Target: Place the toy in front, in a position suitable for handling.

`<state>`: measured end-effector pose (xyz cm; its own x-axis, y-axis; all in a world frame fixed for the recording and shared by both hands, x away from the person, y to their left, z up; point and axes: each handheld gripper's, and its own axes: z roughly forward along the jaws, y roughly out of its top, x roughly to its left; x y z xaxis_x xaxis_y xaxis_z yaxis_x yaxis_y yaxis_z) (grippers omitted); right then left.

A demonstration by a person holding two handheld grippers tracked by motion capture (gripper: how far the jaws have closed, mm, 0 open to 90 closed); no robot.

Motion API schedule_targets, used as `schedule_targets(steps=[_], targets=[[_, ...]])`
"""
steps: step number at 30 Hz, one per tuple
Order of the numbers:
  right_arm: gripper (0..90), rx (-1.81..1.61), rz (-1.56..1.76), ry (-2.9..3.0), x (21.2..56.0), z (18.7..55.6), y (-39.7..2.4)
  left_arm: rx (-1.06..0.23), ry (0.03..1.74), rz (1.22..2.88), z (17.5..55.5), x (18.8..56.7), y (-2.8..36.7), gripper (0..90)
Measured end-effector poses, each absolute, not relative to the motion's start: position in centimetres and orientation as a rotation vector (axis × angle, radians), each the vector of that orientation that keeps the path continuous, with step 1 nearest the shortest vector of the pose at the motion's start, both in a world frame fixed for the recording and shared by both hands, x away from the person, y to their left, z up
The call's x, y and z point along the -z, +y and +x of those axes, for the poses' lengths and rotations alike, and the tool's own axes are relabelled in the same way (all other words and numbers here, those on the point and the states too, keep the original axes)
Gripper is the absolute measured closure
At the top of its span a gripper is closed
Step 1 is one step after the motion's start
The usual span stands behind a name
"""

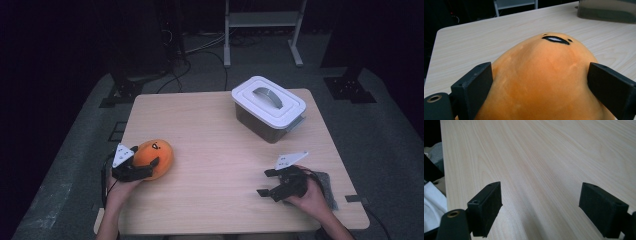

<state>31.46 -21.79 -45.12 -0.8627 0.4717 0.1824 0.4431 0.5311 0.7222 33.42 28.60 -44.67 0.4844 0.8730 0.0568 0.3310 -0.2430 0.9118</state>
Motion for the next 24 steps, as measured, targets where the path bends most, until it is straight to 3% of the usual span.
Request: schedule_targets(steps=[14,20,24], targets=[[17.3,-1.270,0.827,2.714,45.12,31.49,-21.87,-0.750,0.974,1.869,33.47,44.72,27.73,5.1],[21.0,-1.278,0.829,2.711,45.05,31.52,-22.00,-0.755,0.997,1.873,33.49,44.65,27.67,16.5],[21.0,-1.278,0.828,2.711,45.01,31.50,-22.02,-0.769,0.998,1.881,33.32,44.50,27.65,31.3]])
